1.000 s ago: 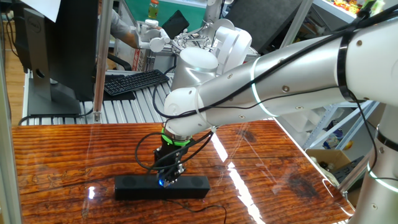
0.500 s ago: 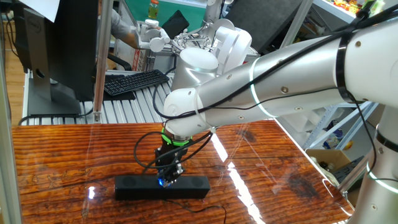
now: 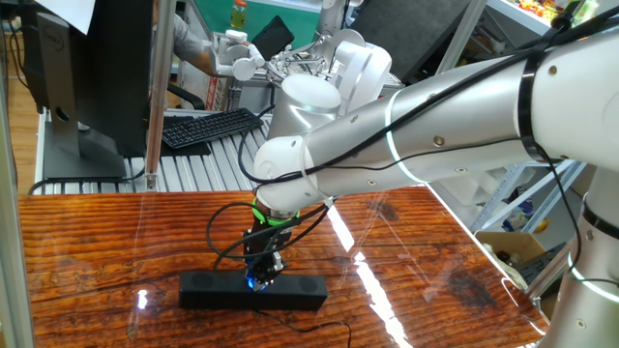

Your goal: Turn the knob to increase the volume of the speaker

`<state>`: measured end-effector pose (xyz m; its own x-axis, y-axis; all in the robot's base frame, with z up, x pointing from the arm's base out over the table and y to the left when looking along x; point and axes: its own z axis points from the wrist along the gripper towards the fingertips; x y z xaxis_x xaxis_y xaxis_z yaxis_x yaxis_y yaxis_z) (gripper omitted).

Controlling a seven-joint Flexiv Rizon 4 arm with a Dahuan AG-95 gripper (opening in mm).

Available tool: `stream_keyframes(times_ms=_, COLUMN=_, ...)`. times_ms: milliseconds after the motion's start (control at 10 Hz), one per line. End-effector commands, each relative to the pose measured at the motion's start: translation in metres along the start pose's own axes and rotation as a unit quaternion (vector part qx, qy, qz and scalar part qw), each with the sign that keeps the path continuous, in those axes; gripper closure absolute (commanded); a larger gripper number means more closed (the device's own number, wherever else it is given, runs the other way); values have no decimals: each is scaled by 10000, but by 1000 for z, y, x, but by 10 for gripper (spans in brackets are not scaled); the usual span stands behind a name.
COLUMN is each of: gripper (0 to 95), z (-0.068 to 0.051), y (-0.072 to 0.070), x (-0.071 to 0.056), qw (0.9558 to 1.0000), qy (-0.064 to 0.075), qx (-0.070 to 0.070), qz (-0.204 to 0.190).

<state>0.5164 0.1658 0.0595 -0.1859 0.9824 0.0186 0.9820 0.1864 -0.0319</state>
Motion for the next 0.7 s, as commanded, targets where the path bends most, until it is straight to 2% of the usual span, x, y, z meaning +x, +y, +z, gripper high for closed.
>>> stream_keyframes(times_ms=100, gripper=950, z=15, y=0, x=0, qw=9999, qy=10, qx=21, qz=116)
stream_keyframes(times_ms=700, gripper=950, z=15, y=1, x=0, qw=9994, qy=17, qx=11, qz=334)
